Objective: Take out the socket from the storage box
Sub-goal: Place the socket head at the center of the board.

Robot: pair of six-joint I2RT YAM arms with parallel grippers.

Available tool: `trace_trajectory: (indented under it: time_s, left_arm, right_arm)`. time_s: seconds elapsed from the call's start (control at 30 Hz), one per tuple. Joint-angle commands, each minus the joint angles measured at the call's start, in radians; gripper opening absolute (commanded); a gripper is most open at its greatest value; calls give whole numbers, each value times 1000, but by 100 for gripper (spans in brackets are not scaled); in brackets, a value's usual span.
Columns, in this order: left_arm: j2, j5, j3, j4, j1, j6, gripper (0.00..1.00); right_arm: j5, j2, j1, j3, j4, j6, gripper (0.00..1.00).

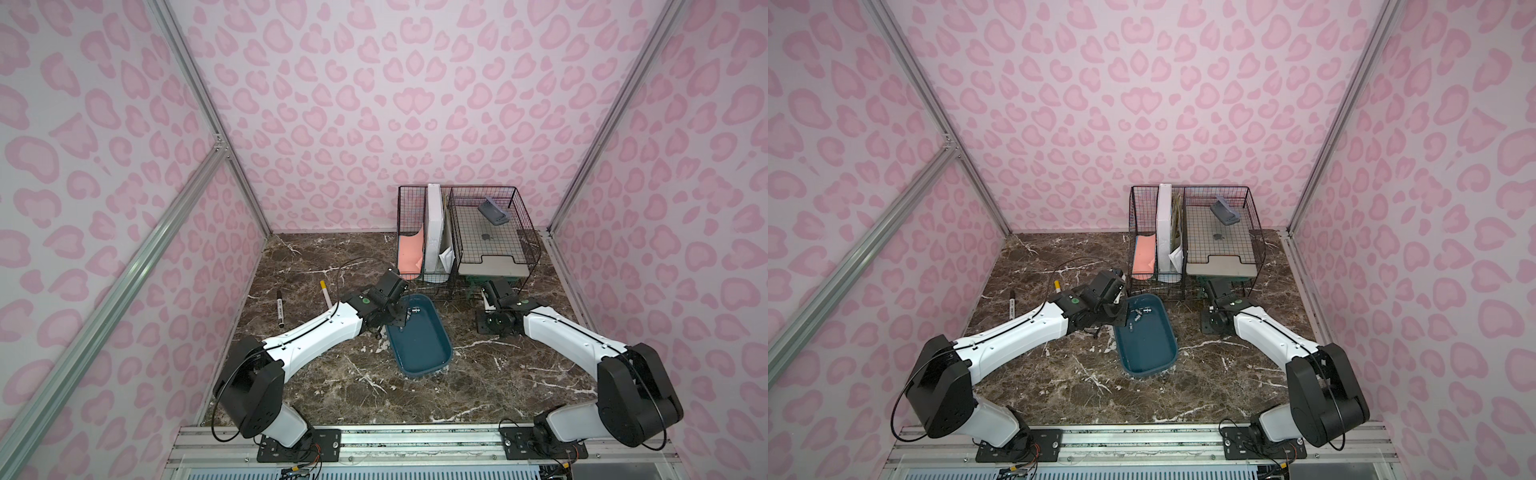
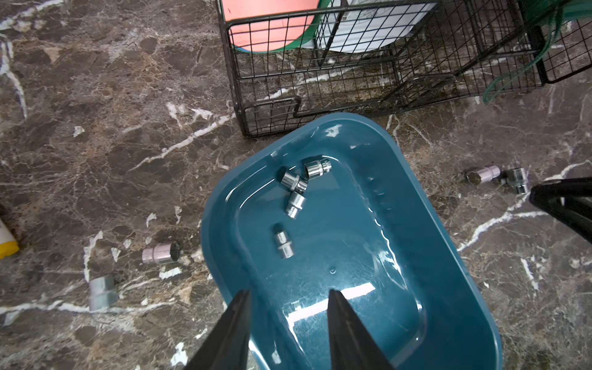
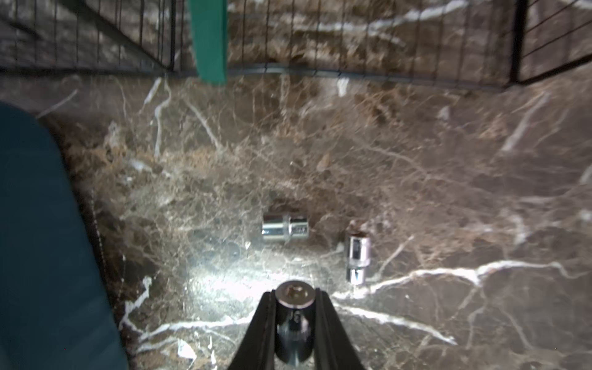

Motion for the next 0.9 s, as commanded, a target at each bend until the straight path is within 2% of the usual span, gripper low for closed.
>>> trace_trajectory:
  time_s: [0.0,0.3,0.87]
  left_arm:
    - [3,-3,4,9,-2,-2,44]
    - [11,-4,10,6,-6,-4,44]
    - [20,-7,21,-4,-13,-11,44]
  right_arm:
    - [-16,-1,9,-31,45,0,13]
    - [3,40,10,-70,73,23,16]
    - [13,68,11,-74,82,33,37]
